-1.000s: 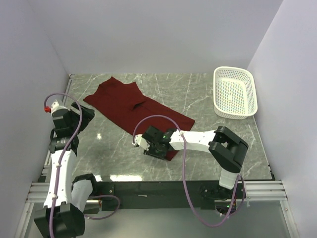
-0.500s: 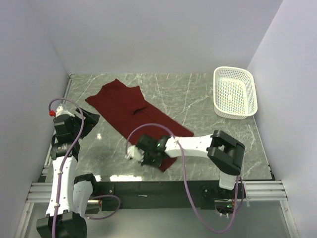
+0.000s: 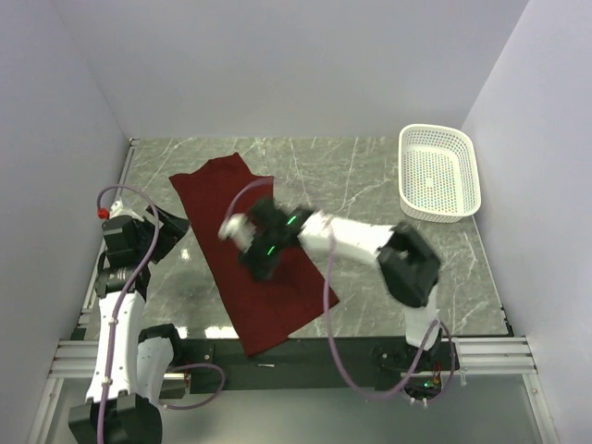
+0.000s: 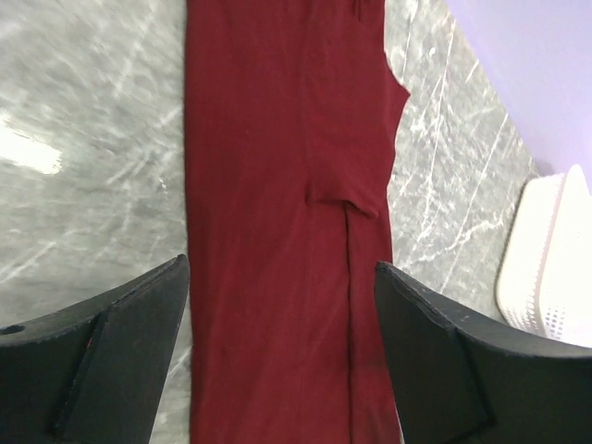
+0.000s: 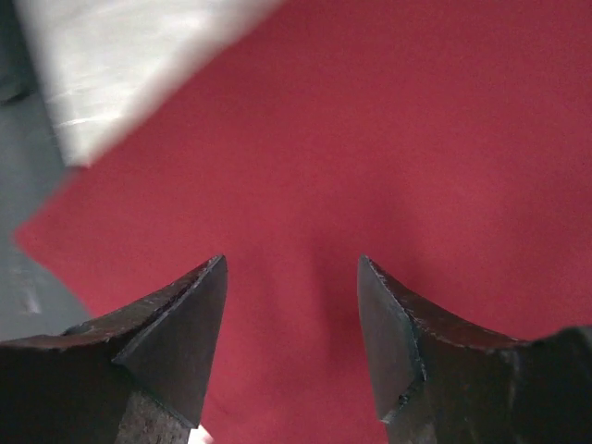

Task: Fold and stack the t-shirts
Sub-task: Fold the tshirt

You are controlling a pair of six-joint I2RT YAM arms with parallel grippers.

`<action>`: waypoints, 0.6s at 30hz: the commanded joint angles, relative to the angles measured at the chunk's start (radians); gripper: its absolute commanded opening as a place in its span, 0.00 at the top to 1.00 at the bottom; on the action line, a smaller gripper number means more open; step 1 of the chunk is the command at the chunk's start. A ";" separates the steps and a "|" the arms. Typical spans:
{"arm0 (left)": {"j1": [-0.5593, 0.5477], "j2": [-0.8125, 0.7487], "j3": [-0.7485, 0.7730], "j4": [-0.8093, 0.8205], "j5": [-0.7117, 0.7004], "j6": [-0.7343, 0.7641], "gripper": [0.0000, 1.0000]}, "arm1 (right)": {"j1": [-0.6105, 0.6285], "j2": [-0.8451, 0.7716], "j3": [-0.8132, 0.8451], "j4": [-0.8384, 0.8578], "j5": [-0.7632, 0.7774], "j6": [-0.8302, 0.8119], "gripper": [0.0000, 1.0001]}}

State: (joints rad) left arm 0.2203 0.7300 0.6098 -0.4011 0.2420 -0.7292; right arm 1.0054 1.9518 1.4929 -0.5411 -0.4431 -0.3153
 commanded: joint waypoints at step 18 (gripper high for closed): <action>0.004 0.098 -0.035 0.097 0.158 -0.015 0.16 | -0.502 0.292 0.282 0.158 -0.083 0.743 0.30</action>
State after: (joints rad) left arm 0.2203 0.8528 0.5850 -0.3153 0.3706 -0.7528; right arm 0.5106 2.2295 1.6936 -0.4183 -0.5373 0.3153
